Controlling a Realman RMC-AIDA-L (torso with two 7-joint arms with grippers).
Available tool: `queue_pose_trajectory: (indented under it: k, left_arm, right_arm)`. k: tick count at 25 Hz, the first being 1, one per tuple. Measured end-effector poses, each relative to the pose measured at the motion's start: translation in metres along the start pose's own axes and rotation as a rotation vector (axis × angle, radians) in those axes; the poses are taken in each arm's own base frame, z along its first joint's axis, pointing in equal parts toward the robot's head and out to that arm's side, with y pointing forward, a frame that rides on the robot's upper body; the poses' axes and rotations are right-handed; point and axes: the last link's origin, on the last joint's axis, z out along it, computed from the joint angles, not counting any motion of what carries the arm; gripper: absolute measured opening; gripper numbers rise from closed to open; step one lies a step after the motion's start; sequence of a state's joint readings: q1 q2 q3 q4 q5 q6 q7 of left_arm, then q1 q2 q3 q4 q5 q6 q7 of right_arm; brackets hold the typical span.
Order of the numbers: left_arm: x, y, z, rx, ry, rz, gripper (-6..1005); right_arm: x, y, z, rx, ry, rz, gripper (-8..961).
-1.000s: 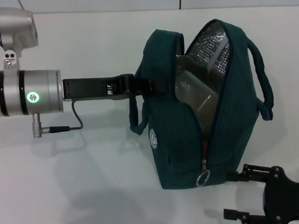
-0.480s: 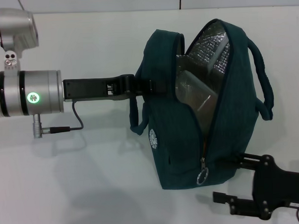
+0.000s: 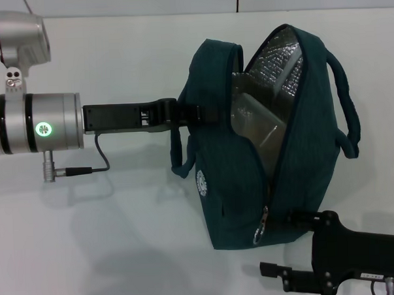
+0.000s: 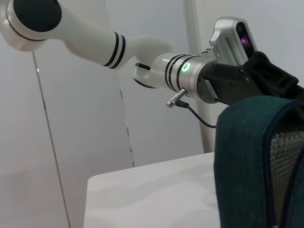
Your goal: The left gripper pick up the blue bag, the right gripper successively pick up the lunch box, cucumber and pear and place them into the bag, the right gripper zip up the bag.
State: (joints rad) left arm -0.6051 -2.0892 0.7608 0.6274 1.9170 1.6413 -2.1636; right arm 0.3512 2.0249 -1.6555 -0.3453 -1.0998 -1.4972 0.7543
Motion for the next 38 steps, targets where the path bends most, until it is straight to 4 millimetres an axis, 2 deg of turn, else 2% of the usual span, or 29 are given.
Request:
queue_pose_trajectory:
  k: [23, 33, 38]
  left_arm:
    - [-0.005, -0.002, -0.004, 0.001, 0.000, -0.005, 37]
    - [-0.002, 0.000, -0.002, -0.003, -0.003, 0.003, 42]
    - [-0.003, -0.001, -0.003, -0.001, -0.002, 0.004, 45]
  right_arm:
    - [0.007, -0.006, -0.006, 0.087, 0.010, 0.070, 679]
    - [-0.001, -0.003, 0.013, 0.016, 0.000, 0.046, 679]
    - [-0.001, -0.002, 0.014, 0.014, 0.000, 0.043, 679]
